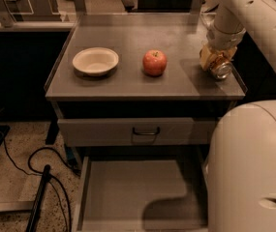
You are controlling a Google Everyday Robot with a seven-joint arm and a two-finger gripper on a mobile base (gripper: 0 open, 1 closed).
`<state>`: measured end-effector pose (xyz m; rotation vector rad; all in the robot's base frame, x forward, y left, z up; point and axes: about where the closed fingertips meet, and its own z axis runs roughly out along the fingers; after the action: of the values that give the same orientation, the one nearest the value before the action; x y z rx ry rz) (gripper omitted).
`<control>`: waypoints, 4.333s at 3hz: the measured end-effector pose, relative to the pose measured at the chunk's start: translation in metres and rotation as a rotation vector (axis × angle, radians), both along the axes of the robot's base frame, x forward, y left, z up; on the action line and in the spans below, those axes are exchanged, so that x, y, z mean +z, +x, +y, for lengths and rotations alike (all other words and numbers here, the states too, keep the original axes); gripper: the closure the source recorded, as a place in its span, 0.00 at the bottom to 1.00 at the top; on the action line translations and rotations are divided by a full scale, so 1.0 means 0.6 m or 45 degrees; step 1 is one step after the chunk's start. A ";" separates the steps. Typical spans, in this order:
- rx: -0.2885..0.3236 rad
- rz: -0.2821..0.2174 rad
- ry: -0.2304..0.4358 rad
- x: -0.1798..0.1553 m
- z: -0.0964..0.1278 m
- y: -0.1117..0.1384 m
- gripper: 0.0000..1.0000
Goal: Place orange can into middle drawer
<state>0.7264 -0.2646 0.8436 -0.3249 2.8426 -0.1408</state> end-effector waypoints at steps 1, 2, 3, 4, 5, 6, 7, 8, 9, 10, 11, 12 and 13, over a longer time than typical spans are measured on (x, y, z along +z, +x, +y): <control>0.005 -0.014 -0.020 0.026 -0.058 -0.068 1.00; 0.005 -0.010 -0.021 0.024 -0.058 -0.071 1.00; 0.008 0.014 -0.006 0.027 -0.058 -0.102 1.00; -0.009 0.027 0.042 0.047 -0.048 -0.177 1.00; -0.013 0.062 0.057 0.050 -0.030 -0.277 1.00; -0.013 0.061 0.057 0.051 -0.030 -0.276 1.00; -0.040 0.160 0.151 0.016 -0.024 -0.310 1.00; -0.030 0.318 0.317 -0.025 0.021 -0.387 1.00; -0.032 0.322 0.324 -0.027 0.023 -0.387 1.00; -0.072 0.462 0.425 -0.105 0.052 -0.415 1.00; -0.104 0.596 0.527 -0.193 0.093 -0.444 1.00; -0.086 0.687 0.594 -0.239 0.130 -0.463 1.00; -0.085 0.693 0.598 -0.242 0.133 -0.465 1.00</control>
Offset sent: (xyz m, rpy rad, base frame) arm -0.0745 -0.0536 0.0250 -0.0437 -0.0093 0.0173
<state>0.4475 -0.1851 0.6982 -0.1834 3.2811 0.6949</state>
